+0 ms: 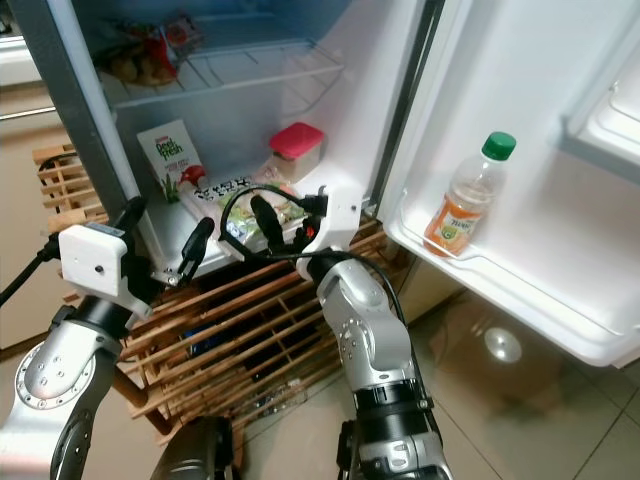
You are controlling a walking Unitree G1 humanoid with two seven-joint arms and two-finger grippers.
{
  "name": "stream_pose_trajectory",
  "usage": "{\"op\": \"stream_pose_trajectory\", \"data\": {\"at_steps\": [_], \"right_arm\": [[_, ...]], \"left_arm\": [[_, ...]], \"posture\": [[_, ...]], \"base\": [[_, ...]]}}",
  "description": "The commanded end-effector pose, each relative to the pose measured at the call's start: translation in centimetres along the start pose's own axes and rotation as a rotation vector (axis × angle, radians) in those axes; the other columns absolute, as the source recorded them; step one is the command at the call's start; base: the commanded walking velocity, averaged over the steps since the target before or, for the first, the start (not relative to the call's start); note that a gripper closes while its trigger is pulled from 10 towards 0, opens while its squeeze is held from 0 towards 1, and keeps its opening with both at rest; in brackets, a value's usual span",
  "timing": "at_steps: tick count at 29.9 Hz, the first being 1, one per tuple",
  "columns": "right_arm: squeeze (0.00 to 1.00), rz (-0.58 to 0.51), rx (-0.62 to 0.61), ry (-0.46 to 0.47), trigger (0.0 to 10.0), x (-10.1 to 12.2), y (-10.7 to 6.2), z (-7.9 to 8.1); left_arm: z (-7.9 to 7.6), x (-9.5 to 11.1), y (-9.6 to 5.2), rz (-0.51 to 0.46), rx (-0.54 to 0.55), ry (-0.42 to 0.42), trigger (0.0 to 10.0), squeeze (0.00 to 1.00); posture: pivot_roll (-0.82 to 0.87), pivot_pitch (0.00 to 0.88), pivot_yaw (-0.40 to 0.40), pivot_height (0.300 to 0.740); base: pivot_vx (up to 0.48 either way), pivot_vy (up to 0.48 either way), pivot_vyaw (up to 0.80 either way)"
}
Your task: Restocking fridge
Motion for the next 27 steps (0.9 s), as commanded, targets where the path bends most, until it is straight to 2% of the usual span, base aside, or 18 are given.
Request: {"op": "stream_pose_trajectory", "data": {"at_steps": [1,6,10,15,23,25,26,27], "right_arm": [[0.0,0.007,0.054,0.009,10.0,0.0,1.2,1.8],[0.0,0.102,0.085,-0.046,10.0,-1.6,2.1,2.2],[0.0,0.175,0.078,-0.015,10.0,-2.4,2.7,1.9],[0.0,0.184,0.024,0.057,10.0,-1.9,3.8,0.8],[0.0,0.165,-0.06,0.033,10.0,-0.6,5.1,-1.2],[0.0,0.173,-0.076,0.068,10.0,-0.4,5.4,-1.6],[0.0,0.191,-0.111,0.174,10.0,-0.5,5.6,-1.8],[0.0,0.191,-0.111,0.174,10.0,-0.5,5.6,-1.8]], "left_arm": [[0.4,-1.4,-0.3,0.061,0.027,-0.015,10.0,0.0],[0.5,-1.5,0.1,0.062,0.032,-0.013,10.0,0.0],[0.8,-1.4,0.4,0.059,0.038,0.001,10.0,0.0],[1.2,-1.2,0.8,0.052,0.045,0.011,10.0,0.0],[1.4,-1.4,1.3,0.05,0.046,0.019,10.0,0.0],[1.4,-1.5,1.4,0.052,0.043,0.024,10.0,0.0],[1.5,-1.5,1.5,0.054,0.046,0.028,10.0,0.0],[1.5,-1.5,1.5,0.054,0.046,0.028,10.0,0.0]], "posture": [[0.03,0.0,-0.039,0.652],[0.03,0.0,-0.042,0.652],[0.04,0.0,-0.044,0.652],[0.04,0.0,-0.045,0.652],[0.03,0.0,-0.046,0.652],[0.03,0.0,-0.048,0.652],[0.04,0.0,-0.048,0.652],[0.04,0.0,-0.048,0.652]], "base": [[0.0,0.0,0.0],[0.0,0.0,0.0],[0.0,0.0,0.0],[0.0,0.0,0.0],[0.0,0.0,0.0],[0.0,0.0,0.0],[0.0,0.0,0.0],[0.0,0.0,0.0]]}}
Point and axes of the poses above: a point about 5 cm out from each wrist's last joint towards the gripper, its own y axis pointing out of the wrist towards the gripper, its own x axis along the axis of the wrist's last joint, z = x × y, the point moved 3 cm from there along y, pointing out of the wrist towards the gripper, and after that the axes turned 3 degrees about -y, right-handed, at the moved point
